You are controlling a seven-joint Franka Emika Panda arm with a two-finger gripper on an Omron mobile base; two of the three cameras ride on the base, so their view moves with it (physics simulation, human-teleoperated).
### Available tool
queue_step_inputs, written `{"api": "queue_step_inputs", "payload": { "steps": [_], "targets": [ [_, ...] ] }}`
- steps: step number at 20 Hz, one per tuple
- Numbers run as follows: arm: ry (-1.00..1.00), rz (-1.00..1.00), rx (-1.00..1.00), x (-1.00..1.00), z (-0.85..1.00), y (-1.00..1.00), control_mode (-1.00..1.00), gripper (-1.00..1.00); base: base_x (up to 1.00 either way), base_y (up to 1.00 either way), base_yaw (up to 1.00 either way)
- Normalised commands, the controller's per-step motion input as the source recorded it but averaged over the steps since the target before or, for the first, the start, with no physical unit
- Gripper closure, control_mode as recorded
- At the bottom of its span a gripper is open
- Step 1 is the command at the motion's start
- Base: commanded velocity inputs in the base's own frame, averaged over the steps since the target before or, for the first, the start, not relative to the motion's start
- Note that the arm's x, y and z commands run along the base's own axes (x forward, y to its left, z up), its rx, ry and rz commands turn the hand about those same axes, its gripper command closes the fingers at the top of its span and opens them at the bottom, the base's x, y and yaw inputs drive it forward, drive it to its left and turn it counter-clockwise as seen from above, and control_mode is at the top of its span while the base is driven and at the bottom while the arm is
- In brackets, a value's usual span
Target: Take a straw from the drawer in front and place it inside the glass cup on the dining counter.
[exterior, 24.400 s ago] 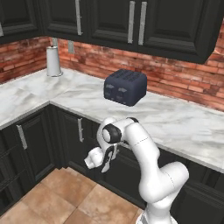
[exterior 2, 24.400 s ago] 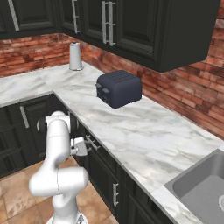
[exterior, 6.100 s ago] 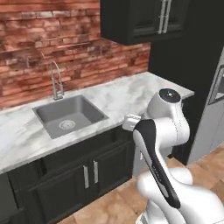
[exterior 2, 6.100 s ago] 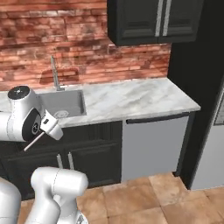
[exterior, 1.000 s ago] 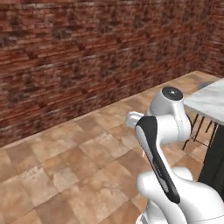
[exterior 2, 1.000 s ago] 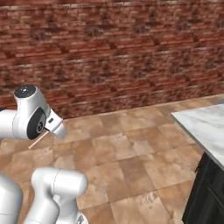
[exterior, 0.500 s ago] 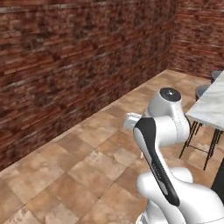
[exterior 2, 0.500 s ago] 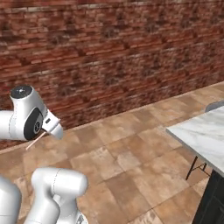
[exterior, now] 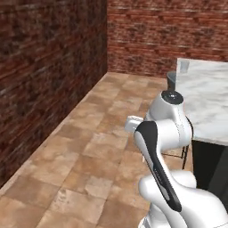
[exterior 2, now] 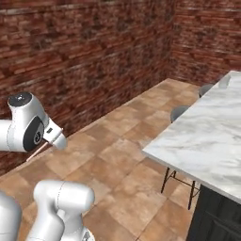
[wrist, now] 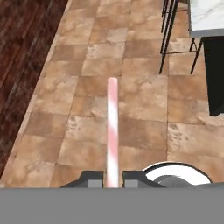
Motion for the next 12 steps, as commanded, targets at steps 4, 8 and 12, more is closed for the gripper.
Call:
{"api": "queue_step_inputs", "payload": {
  "steps": [4,8,12],
  "targets": [
    [0.00,0.00,0.00,0.00,0.00,0.00,1.00,1.00,0.94,0.04,-0.65],
    [0.00,0.00,0.00,0.00,0.00,0.00,1.00,1.00,0.85,0.21,-0.61],
    [0.00,0.00,0.00,0.00,0.00,0.00,1.00,1.00,0.54,0.48,-0.43]
  ]
}}
